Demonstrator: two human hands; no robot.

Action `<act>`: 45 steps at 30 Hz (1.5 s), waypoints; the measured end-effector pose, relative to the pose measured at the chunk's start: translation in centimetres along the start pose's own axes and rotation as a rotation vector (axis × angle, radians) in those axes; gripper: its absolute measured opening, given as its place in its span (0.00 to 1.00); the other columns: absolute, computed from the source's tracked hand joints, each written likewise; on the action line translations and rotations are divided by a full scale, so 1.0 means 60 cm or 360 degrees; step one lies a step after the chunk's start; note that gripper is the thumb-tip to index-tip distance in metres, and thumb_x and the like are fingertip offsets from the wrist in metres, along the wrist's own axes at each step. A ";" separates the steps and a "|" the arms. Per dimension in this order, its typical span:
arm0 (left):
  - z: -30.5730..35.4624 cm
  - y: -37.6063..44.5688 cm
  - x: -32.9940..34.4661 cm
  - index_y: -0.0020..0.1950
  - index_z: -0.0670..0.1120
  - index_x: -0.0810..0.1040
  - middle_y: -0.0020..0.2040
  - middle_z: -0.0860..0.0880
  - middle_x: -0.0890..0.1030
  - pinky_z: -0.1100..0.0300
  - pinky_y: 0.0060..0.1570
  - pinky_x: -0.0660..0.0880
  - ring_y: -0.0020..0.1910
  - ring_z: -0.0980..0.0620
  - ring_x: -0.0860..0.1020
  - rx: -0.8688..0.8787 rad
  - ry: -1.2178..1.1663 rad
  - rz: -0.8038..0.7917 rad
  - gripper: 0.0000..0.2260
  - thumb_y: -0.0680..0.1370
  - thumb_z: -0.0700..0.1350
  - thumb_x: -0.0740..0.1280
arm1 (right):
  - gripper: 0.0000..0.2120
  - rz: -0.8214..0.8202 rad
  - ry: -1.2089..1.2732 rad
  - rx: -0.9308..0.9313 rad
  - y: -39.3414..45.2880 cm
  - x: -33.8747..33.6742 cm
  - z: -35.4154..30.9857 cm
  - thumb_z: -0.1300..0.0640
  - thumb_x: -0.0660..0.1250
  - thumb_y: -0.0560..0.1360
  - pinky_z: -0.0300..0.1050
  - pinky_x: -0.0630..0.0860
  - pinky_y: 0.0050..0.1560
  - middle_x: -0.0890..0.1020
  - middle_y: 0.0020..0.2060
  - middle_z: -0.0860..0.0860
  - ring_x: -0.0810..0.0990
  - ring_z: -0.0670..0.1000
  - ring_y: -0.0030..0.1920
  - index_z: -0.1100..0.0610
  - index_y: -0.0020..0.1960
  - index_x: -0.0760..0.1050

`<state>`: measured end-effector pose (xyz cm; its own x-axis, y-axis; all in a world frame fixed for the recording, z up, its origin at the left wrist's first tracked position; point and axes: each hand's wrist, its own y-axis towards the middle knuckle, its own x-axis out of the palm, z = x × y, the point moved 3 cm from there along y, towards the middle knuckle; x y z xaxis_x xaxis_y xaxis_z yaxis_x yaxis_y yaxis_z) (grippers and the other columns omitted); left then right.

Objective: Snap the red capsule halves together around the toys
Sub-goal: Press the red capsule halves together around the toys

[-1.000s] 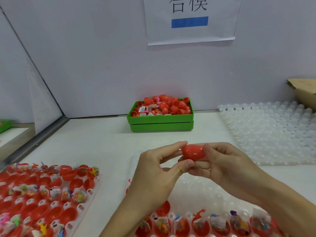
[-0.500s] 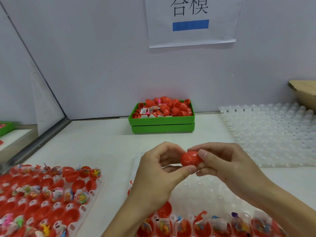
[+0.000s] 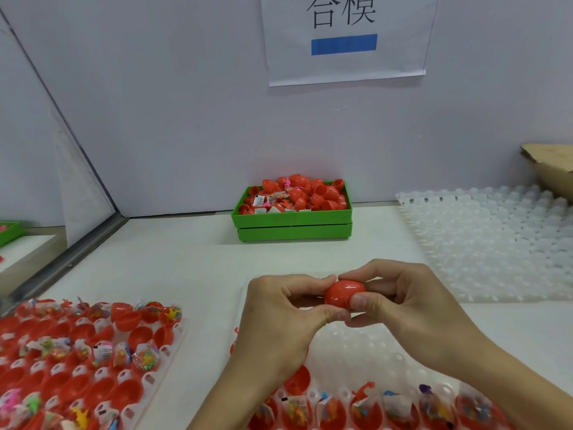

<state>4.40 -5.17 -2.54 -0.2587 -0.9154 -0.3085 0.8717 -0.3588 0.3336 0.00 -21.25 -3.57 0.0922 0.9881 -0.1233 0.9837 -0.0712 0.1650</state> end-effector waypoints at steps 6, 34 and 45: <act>0.009 -0.004 0.001 0.43 0.66 0.81 0.41 0.66 0.84 0.75 0.43 0.75 0.43 0.66 0.83 0.0045 0.0148 0.0053 0.22 0.66 0.37 0.79 | 0.12 -0.0007 -0.0022 -0.0029 0.002 0.000 0.002 0.73 0.67 0.74 0.42 0.83 0.43 0.88 0.40 0.54 0.87 0.54 0.43 0.58 0.46 0.83; -0.003 0.001 0.004 0.61 0.56 0.82 0.55 0.63 0.76 0.63 0.54 0.78 0.58 0.59 0.77 -0.0008 0.0048 -0.0414 0.28 0.63 0.46 0.83 | 0.22 -0.0400 0.0001 0.0108 0.000 0.002 -0.003 0.66 0.64 0.77 0.42 0.80 0.50 0.86 0.47 0.52 0.85 0.51 0.49 0.52 0.69 0.70; -0.001 -0.008 0.015 0.51 0.57 0.85 0.47 0.52 0.87 0.63 0.48 0.81 0.49 0.52 0.85 -0.0038 -0.0260 -0.0411 0.20 0.66 0.36 0.74 | 0.26 -0.0331 -0.0053 0.0189 -0.002 0.009 0.000 0.70 0.63 0.77 0.39 0.79 0.51 0.86 0.52 0.53 0.85 0.48 0.53 0.53 0.71 0.66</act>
<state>3.75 -5.78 -3.02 -0.5346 -0.8125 -0.2322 0.7777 -0.5806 0.2410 -0.07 -20.69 -3.65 -0.1111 0.9783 -0.1750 0.9931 0.1159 0.0169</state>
